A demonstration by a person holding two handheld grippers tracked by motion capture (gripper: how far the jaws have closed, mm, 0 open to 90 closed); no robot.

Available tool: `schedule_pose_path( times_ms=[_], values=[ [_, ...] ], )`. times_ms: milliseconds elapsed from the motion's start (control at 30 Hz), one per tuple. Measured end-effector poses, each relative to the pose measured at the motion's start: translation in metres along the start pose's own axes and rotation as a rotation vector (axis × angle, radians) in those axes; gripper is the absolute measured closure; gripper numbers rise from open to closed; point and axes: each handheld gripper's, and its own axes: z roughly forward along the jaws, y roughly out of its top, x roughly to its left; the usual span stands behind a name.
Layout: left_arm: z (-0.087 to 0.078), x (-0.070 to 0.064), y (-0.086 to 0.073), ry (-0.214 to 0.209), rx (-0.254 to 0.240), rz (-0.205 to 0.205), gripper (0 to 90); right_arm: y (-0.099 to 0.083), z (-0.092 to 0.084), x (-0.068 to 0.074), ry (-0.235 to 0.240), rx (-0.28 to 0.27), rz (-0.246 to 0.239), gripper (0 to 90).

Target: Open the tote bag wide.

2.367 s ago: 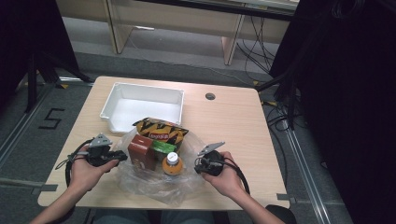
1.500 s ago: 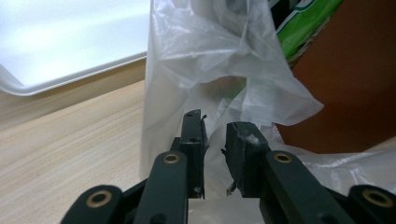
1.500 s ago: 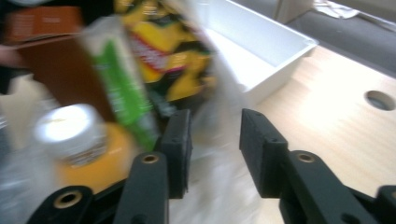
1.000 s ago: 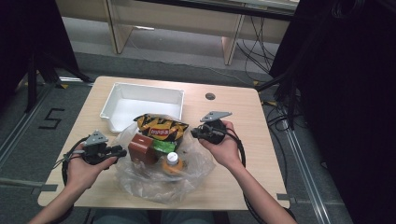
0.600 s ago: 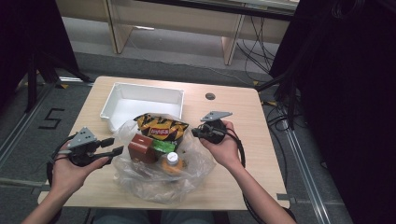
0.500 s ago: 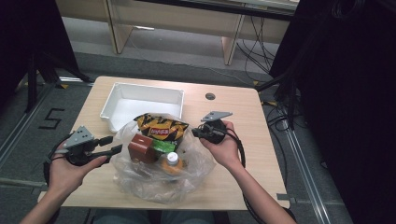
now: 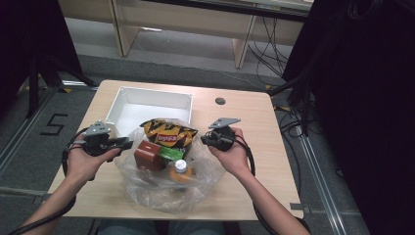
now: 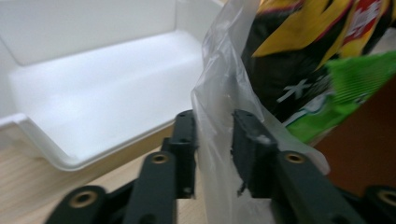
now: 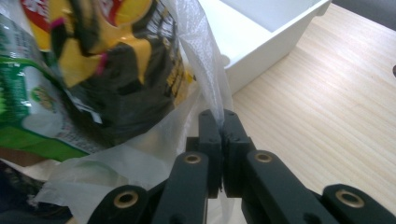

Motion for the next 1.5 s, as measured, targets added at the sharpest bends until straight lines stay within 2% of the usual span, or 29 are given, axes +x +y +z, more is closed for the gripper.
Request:
schedule_pose_path(
  times_ms=[33, 67, 133, 200, 233, 267, 333, 367, 400, 433, 467, 533, 567, 633, 667, 700, 733, 767, 800, 900, 933, 967, 1067, 1133, 1233, 1267, 1367, 1400, 1500],
  values=[
    [0.003, 0.001, -0.001, -0.007, 0.009, 0.0, 78.3, -0.002, 0.005, 0.0, -0.011, -0.033, 0.006, 89.7],
    [0.007, 0.0, -0.002, -0.022, 0.011, -0.012, 80.5, -0.001, 0.005, -0.001, -0.004, 0.004, 0.0, 89.7],
    [0.012, 0.001, -0.003, -0.034, 0.024, -0.012, 85.5, -0.003, 0.01, -0.001, -0.012, -0.013, 0.002, 89.8],
    [0.015, 0.003, -0.005, -0.031, 0.038, -0.021, 89.3, -0.003, 0.011, -0.002, -0.007, 0.013, 0.002, 89.9],
    [0.016, 0.004, -0.007, -0.021, 0.053, -0.02, 89.4, -0.005, 0.014, -0.002, -0.019, 0.003, 0.005, 90.0],
    [0.018, 0.005, -0.009, -0.01, 0.06, -0.021, 89.5, -0.005, 0.014, -0.003, -0.016, 0.023, -0.002, 90.0],
    [0.019, 0.008, -0.012, -0.001, 0.094, 0.001, 89.5, -0.009, 0.019, -0.005, -0.028, 0.016, 0.001, 90.0],
    [0.022, 0.007, -0.014, 0.01, 0.086, -0.023, 89.5, -0.009, 0.018, -0.007, -0.024, 0.049, -0.005, 90.0],
    [0.021, 0.01, -0.015, 0.013, 0.117, 0.009, 89.5, -0.012, 0.023, -0.007, -0.041, 0.026, 0.002, 90.0],
    [0.023, 0.01, -0.016, 0.016, 0.115, -0.004, 89.5, -0.012, 0.023, -0.008, -0.03, 0.065, 0.006, 90.0],
    [0.025, 0.011, -0.017, 0.023, 0.124, -0.006, 89.5, -0.015, 0.027, -0.011, -0.049, 0.041, -0.018, 90.0],
    [0.026, 0.012, -0.017, 0.036, 0.134, 0.002, 89.4, -0.017, 0.03, -0.013, -0.042, 0.076, -0.001, 90.0],
    [0.028, 0.013, -0.018, 0.043, 0.142, 0.01, 89.4, -0.018, 0.033, -0.013, -0.051, 0.064, 0.006, 90.0],
    [0.031, 0.012, -0.018, 0.049, 0.148, 0.012, 89.4, -0.019, 0.035, -0.016, -0.047, 0.09, 0.019, 89.9],
    [0.032, 0.012, -0.018, 0.053, 0.154, 0.016, 89.3, -0.021, 0.038, -0.017, -0.058, 0.078, 0.004, 89.9],
    [0.034, 0.011, -0.018, 0.054, 0.151, 0.017, 89.3, -0.021, 0.039, -0.018, -0.054, 0.079, 0.022, 89.9],
    [0.035, 0.011, -0.018, 0.059, 0.158, 0.026, 89.3, -0.021, 0.038, -0.021, -0.05, 0.099, -0.004, 89.8],
    [0.035, 0.011, -0.018, 0.056, 0.171, 0.045, 89.2, -0.022, 0.041, -0.019, -0.059, 0.089, 0.03, 89.8],
    [0.037, 0.01, -0.019, 0.06, 0.162, 0.028, 89.1, -0.023, 0.04, -0.021, -0.049, 0.107, 0.015, 89.8],
    [0.036, 0.011, -0.02, 0.071, 0.182, 0.052, 89.0, -0.025, 0.042, -0.022, -0.044, 0.108, 0.052, 89.6],
    [0.036, 0.012, -0.02, 0.066, 0.194, 0.052, 89.0, -0.025, 0.042, -0.024, -0.044, 0.109, 0.036, 89.5],
    [0.037, 0.012, -0.021, 0.074, 0.189, 0.05, 88.9, -0.026, 0.044, -0.024, -0.051, 0.097, 0.042, 89.3],
    [0.038, 0.012, -0.023, 0.077, 0.205, 0.052, 88.6, -0.027, 0.044, -0.023, -0.045, 0.113, 0.053, 88.7],
    [0.039, 0.011, -0.024, 0.075, 0.206, 0.049, 88.0, -0.028, 0.045, -0.023, -0.046, 0.118, 0.046, 87.7],
    [0.038, 0.012, -0.024, 0.08, 0.205, 0.053, 85.3, -0.028, 0.045, -0.022, -0.042, 0.121, 0.069, 86.1],
    [0.035, 0.011, -0.023, 0.086, 0.188, 0.052, 84.2, -0.028, 0.045, -0.022, -0.05, 0.095, 0.068, 82.7],
    [0.029, 0.011, -0.02, 0.089, 0.152, 0.035, 81.0, -0.026, 0.037, -0.022, -0.037, 0.093, 0.064, 77.5],
    [0.028, 0.009, -0.02, 0.093, 0.12, 0.009, 79.8, -0.026, 0.036, -0.023, -0.046, 0.05, 0.041, 76.3],
    [0.019, 0.008, -0.015, 0.098, 0.08, 0.004, 74.9, -0.023, 0.024, -0.021, -0.04, 0.029, 0.068, 71.3]
  ],
)
